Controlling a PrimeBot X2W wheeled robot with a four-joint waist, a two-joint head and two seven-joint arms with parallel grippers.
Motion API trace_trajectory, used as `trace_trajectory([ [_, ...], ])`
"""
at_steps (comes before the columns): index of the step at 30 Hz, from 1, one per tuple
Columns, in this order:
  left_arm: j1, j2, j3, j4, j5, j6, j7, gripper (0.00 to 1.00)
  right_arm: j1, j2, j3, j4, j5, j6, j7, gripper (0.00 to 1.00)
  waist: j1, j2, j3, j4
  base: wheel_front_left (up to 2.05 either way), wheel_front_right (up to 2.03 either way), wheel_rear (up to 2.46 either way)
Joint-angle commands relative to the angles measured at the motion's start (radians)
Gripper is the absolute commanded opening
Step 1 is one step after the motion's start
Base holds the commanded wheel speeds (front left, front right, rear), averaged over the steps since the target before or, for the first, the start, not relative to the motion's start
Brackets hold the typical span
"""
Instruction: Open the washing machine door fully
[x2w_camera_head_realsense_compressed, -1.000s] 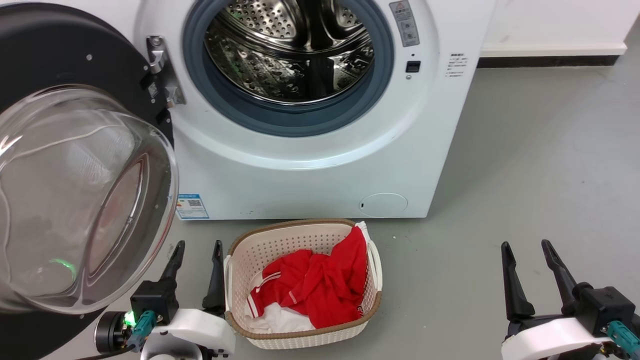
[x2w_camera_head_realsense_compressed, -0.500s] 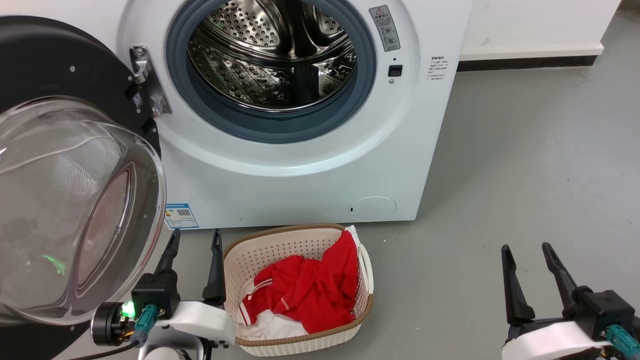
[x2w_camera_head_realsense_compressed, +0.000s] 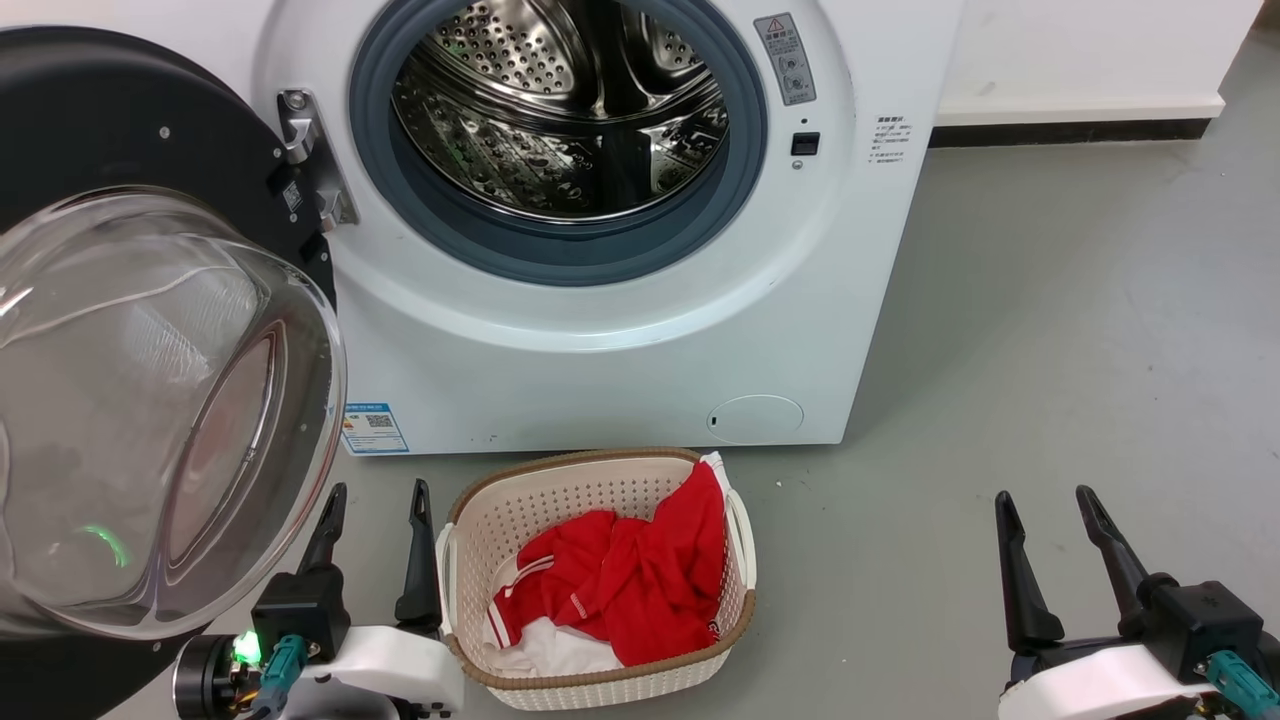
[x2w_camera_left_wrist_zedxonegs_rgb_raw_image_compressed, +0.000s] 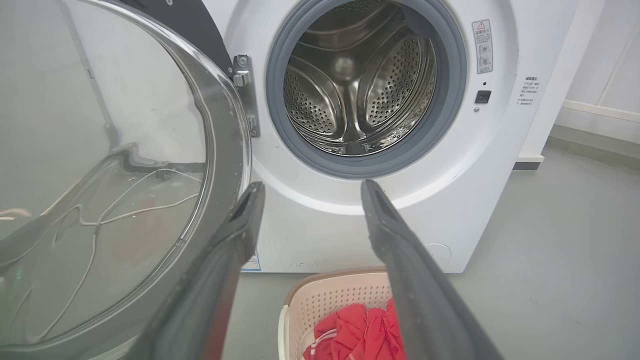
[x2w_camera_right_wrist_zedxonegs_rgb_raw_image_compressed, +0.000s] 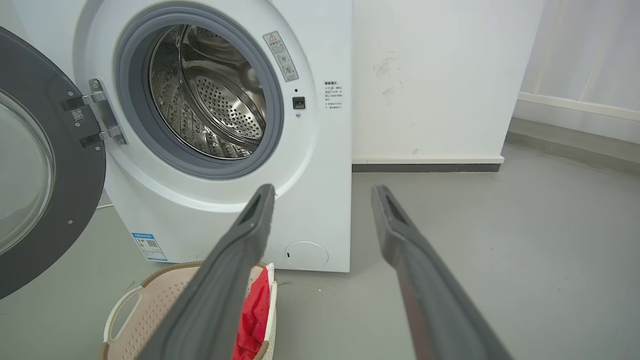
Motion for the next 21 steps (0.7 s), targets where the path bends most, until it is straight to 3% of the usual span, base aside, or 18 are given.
trace_trajectory([
  [1, 0.01, -0.001, 0.002, -0.005, 0.007, 0.004, -0.002, 1.0, 0.009, 0.002, 0.001, -0.002, -0.001, -0.001, 0.0, 1.0, 0.0, 0.0, 0.0, 0.002, 0.0, 0.0, 0.0],
  [21, 0.02, -0.007, 0.015, -0.021, 0.022, -0.003, -0.002, 1.0, 0.017, 0.002, 0.007, -0.01, 0.003, -0.001, 0.007, 1.0, 0.0, 0.0, 0.003, 0.005, 0.0, 0.0, 0.0],
])
